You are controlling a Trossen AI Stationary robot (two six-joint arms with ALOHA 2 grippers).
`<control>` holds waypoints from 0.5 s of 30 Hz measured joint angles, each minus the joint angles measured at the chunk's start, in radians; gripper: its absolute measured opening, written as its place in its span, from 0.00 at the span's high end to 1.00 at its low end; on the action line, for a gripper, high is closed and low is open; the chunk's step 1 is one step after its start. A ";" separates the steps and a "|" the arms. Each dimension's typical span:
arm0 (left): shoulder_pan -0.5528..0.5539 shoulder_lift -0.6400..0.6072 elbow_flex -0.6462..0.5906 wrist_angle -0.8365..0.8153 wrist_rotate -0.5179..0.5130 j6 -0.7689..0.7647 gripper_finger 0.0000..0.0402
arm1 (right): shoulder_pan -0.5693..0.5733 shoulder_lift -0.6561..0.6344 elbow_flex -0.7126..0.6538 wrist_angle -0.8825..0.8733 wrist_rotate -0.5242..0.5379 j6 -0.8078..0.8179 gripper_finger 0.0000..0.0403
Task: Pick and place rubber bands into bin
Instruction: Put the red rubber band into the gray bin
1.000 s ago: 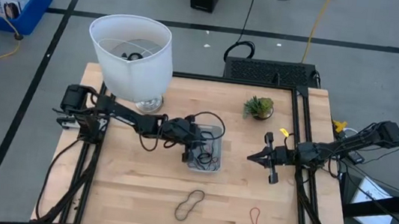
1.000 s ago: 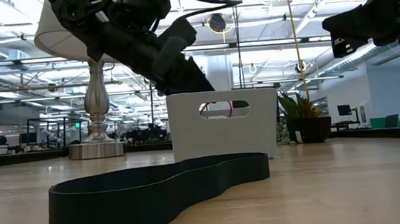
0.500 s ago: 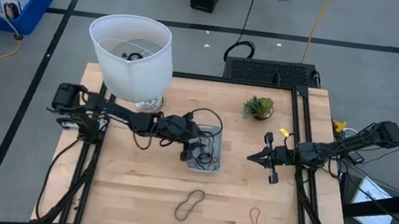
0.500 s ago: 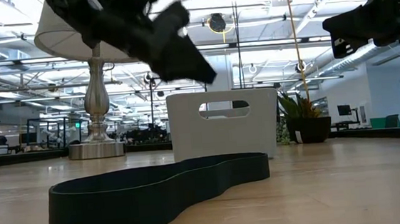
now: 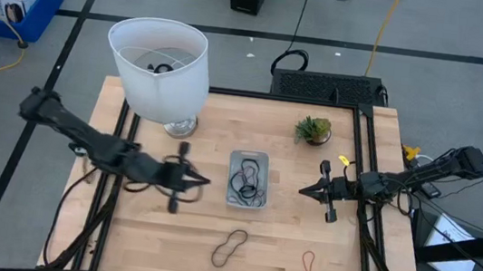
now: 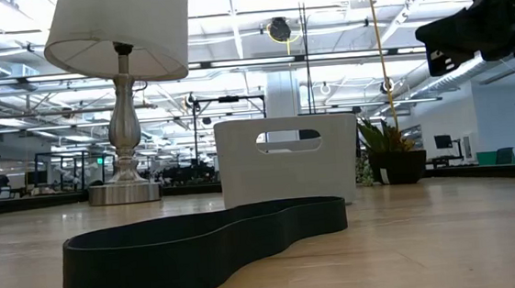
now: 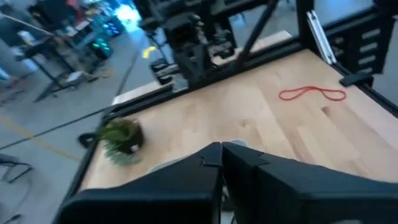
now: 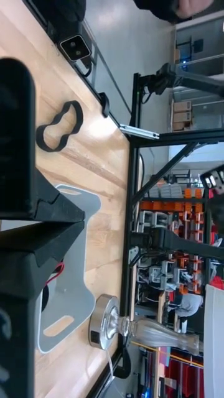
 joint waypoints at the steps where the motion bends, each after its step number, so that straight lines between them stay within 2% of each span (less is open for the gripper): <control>1: -0.018 -0.038 -0.023 -0.004 -0.034 -0.011 0.96 | 0.000 0.000 0.000 0.000 0.000 0.000 1.00; 4: -0.059 -0.151 -0.143 0.033 -0.102 -0.032 0.96 | 0.000 0.000 0.000 0.000 0.000 0.000 1.00; 8: -0.070 -0.266 -0.354 0.222 -0.112 -0.090 0.99 | 0.000 0.000 0.000 0.000 0.001 0.000 1.00; 15: -0.083 -0.290 -0.650 0.643 -0.090 -0.085 0.99 | 0.000 0.003 0.000 -0.043 0.001 0.037 1.00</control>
